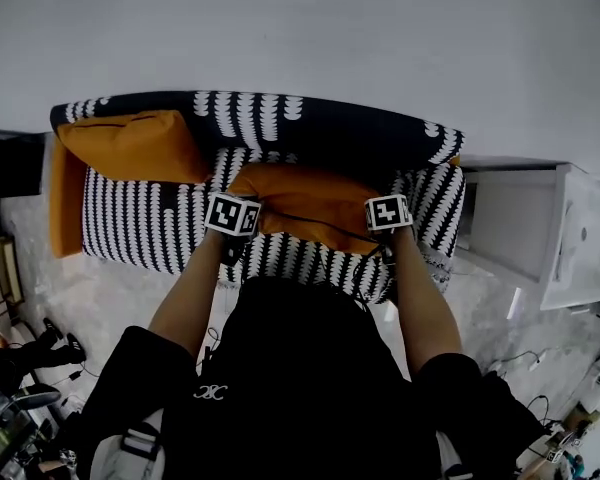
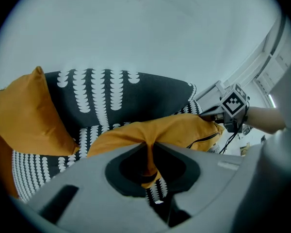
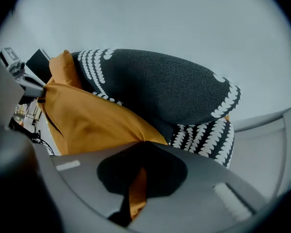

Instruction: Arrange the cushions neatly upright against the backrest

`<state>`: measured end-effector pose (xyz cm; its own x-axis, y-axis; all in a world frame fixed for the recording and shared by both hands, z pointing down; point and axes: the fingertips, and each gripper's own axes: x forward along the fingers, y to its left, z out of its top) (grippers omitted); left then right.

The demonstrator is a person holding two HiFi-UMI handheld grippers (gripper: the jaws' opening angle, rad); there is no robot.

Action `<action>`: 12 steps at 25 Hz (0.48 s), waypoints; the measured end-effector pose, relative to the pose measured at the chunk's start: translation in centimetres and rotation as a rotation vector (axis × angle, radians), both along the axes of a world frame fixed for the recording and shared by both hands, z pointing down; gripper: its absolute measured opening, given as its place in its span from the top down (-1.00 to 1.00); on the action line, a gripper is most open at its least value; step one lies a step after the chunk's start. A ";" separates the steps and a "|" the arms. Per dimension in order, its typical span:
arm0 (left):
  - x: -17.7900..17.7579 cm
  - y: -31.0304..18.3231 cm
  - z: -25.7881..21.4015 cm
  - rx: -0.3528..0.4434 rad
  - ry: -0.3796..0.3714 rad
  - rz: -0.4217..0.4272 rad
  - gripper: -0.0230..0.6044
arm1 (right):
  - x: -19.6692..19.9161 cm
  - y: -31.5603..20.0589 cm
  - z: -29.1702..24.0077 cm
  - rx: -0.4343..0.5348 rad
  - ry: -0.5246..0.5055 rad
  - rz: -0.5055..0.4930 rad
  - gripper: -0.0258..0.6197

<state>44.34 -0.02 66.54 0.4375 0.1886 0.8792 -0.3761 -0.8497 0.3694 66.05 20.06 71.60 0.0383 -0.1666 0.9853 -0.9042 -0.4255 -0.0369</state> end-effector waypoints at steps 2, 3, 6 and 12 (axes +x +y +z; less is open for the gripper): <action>1.3 -0.9 -0.1 0.004 0.014 -0.009 0.77 | 1.2 -0.5 0.1 -0.005 0.020 0.022 0.88; 2.0 -1.4 -0.1 0.007 0.020 -0.012 0.77 | 2.0 -0.8 0.0 -0.009 0.045 0.038 0.87; 3.9 -3.0 0.0 0.020 0.038 -0.018 0.77 | 5.0 -2.0 -1.6 0.033 0.187 0.135 0.73; 6.5 -5.4 0.3 0.044 0.046 0.007 0.77 | 7.5 -4.7 -10.3 0.375 0.372 0.382 0.78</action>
<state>50.81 -5.38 66.80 0.4766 0.1538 0.8656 -0.3531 -0.8682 0.3487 73.50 15.31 61.35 0.4903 -0.4038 0.7724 -0.6727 -0.7388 0.0408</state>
